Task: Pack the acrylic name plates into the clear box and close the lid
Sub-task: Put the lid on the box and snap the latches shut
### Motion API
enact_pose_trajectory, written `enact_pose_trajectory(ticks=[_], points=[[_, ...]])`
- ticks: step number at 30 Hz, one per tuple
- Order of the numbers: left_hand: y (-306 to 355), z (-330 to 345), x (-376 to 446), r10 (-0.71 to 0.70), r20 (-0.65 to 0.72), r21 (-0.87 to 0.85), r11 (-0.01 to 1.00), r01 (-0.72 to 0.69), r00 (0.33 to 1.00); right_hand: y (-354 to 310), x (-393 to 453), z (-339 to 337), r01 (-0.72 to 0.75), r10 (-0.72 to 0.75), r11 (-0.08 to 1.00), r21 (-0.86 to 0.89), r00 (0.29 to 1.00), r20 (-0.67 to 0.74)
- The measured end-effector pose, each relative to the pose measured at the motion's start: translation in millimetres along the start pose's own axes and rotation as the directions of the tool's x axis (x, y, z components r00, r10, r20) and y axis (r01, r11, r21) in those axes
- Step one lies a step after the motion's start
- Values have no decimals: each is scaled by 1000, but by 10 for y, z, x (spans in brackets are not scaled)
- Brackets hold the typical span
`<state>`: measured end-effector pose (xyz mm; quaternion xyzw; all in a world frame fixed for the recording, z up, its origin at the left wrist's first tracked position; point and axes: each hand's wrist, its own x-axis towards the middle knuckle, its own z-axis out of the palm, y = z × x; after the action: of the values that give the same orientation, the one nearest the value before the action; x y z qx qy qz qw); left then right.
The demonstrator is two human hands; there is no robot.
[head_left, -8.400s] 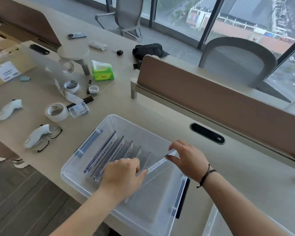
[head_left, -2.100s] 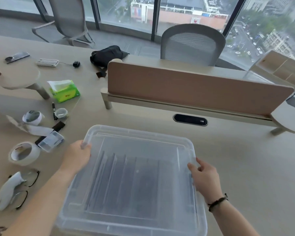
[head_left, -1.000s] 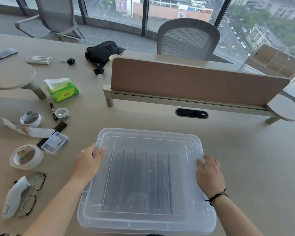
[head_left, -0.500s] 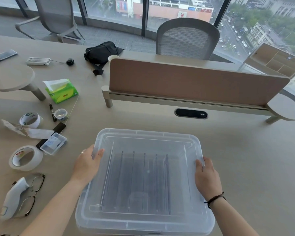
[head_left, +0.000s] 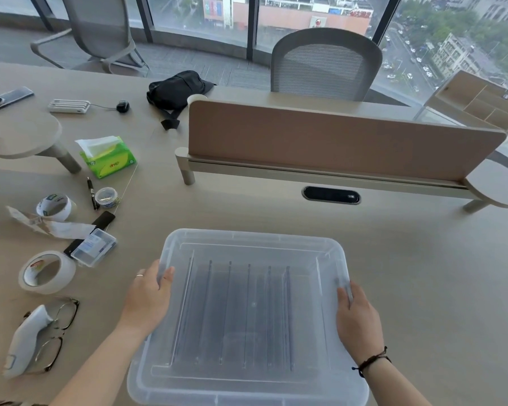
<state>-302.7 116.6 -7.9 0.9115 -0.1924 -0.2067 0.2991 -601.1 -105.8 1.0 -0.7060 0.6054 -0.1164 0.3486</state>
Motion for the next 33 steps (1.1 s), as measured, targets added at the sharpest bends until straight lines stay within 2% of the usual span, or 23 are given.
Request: enact_pose_trajectory(ticks=[5, 15, 26, 29, 31, 33], points=[[122, 25, -49, 10, -50, -28, 1000, -11, 999, 37, 20, 47, -27, 27, 1000, 1, 1000, 1], [356, 198, 77, 42, -51, -70, 996, -46, 998, 87, 298, -103, -8, 8, 1000, -24, 1000, -20], [585, 497, 275, 91, -92, 82, 993, -83, 992, 236, 646, -327, -35, 31, 992, -123, 999, -34], [624, 482, 229, 59, -165, 162, 986, -32, 985, 264, 652, -347, 23, -54, 965, -262, 992, -111], [654, 466, 199, -28, -169, 163, 985, 56, 985, 259, 642, -367, -2, -27, 971, -239, 993, -116], [663, 455, 191, -145, -107, 98, 983, 155, 984, 250, 626, -402, -67, 58, 985, -159, 996, -63]])
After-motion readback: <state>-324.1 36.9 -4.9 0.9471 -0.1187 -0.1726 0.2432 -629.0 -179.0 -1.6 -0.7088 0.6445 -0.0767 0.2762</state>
